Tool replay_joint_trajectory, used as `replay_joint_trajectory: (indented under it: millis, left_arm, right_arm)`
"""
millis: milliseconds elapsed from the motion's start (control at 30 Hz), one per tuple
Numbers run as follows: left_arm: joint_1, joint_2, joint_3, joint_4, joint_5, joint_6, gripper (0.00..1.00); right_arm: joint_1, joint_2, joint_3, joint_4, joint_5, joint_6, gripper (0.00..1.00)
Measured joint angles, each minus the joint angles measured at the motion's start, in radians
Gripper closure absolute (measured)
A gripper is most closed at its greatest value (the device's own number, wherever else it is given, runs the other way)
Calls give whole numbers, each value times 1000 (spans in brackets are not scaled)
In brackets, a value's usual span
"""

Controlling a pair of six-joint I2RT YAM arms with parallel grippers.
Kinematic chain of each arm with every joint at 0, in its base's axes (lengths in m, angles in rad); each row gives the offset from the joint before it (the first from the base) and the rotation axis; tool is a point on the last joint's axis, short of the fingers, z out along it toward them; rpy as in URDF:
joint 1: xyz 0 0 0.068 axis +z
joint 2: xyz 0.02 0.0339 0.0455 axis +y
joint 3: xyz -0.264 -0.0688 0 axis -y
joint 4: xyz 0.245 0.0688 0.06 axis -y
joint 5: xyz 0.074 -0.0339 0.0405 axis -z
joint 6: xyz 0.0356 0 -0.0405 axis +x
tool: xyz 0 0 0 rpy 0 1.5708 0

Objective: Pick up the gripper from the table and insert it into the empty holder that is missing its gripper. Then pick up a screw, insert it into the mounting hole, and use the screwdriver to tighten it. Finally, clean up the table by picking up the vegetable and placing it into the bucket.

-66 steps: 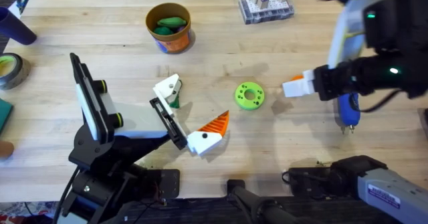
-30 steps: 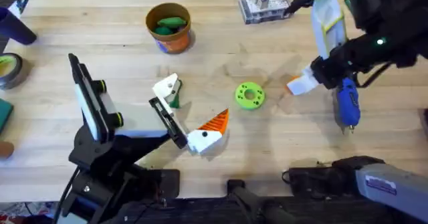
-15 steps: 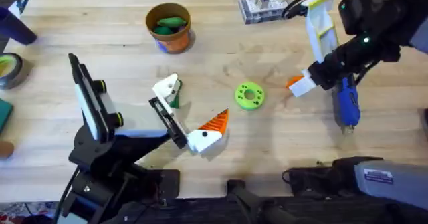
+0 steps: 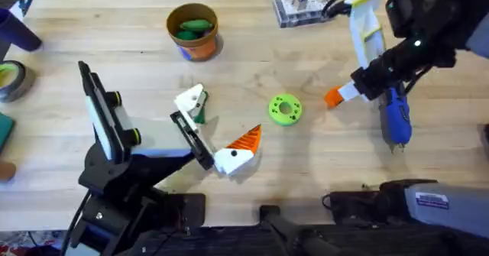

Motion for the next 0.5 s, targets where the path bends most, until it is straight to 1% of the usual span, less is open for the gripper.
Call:
replay_joint_trajectory:
  millis: [67, 167, 333, 433, 500]
  left_arm:
    - [0, 0, 0, 0, 0, 0, 10]
    - [0, 0, 0, 0, 0, 0, 10]
    - [0, 0, 0, 0, 0, 0, 10]
    - [0, 0, 0, 0, 0, 0, 10]
    - [0, 0, 0, 0, 0, 0, 10]
  right_arm:
    - [0, -19, 17, -7, -34, 4, 989]
    - [0, -81, 53, -5, -137, 18, 990]
    - [0, -182, 80, 41, -362, 92, 991]
    - [0, -194, 83, 48, -511, 147, 991]
    - [0, -183, 83, 47, -587, 188, 991]
